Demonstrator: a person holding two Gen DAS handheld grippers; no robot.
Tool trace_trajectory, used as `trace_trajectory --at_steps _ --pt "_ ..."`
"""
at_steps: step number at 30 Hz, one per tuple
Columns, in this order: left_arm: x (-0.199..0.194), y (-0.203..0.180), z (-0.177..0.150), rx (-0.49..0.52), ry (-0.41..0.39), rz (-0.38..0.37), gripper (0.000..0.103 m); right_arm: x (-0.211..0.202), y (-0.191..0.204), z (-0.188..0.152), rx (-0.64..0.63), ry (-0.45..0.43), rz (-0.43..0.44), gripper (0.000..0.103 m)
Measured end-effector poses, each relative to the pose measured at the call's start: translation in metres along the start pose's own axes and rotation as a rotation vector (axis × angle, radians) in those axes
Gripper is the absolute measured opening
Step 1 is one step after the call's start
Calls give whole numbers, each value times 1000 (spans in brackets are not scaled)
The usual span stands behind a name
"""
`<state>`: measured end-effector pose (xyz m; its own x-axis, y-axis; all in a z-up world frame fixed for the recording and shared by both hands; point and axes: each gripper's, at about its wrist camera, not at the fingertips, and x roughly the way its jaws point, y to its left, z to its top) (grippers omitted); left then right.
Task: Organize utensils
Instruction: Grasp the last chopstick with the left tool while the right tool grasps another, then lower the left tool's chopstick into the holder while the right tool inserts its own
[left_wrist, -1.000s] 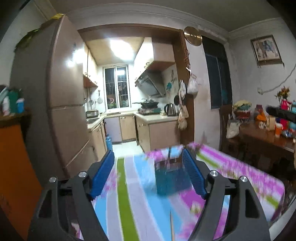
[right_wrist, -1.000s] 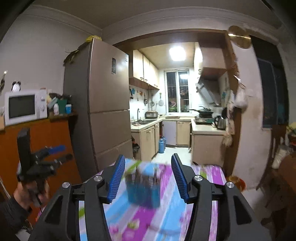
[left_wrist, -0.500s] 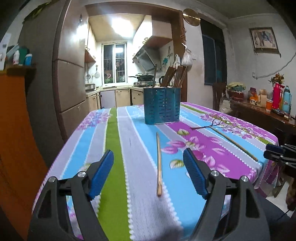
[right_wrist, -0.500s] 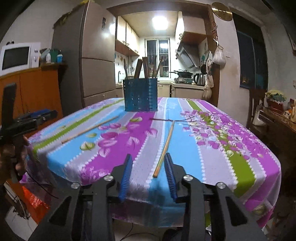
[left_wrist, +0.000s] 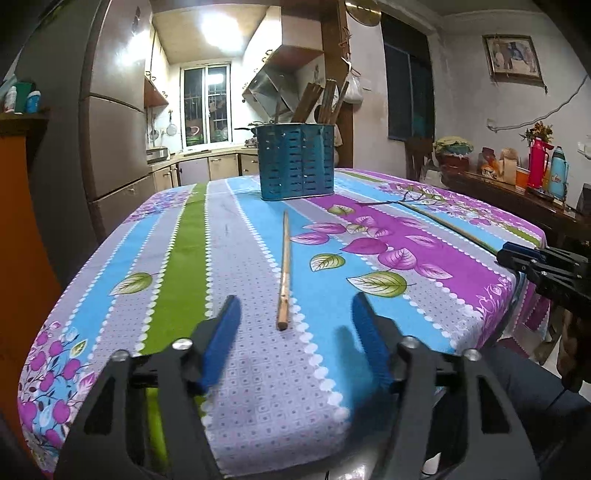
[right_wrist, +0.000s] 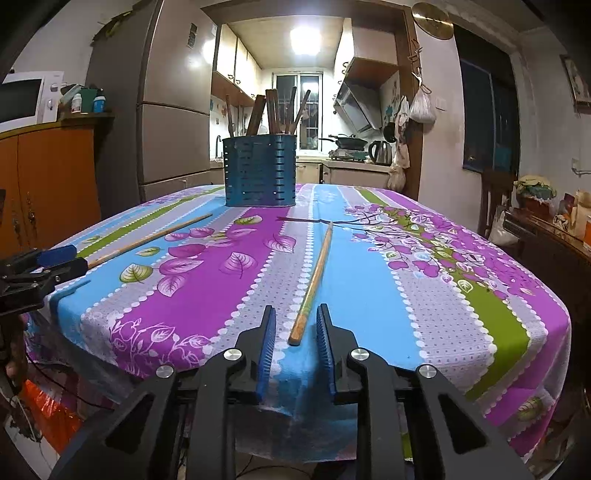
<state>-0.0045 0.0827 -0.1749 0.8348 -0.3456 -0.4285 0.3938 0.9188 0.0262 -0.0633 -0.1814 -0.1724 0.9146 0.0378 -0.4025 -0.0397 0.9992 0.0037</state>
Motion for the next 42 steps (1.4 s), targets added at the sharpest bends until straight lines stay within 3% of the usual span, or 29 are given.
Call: trace_trajectory --at_steps 1,9,15,24,27,35,42 --pt "2 -1 0 2 4 -2 46 0 0 0 1 0 -1 23" --pt "14 -1 -4 -15 8 -19 38 1 -2 -1 6 -4 -11 22" --pt "16 -1 -4 -28 -4 -28 23 1 0 -4 13 -7 -17 22" --pt "16 -6 -8 -28 -33 3 20 -3 4 -8 5 -27 -23 17" --pt "14 -6 -8 -34 -31 12 7 -4 4 -8 7 -30 -15 14" --pt "9 -10 -5 -39 -26 16 5 -6 2 -9 18 -37 -15 9" --pt "-11 -25 16 -19 -82 -9 5 -23 -5 2 -1 -62 -27 8"
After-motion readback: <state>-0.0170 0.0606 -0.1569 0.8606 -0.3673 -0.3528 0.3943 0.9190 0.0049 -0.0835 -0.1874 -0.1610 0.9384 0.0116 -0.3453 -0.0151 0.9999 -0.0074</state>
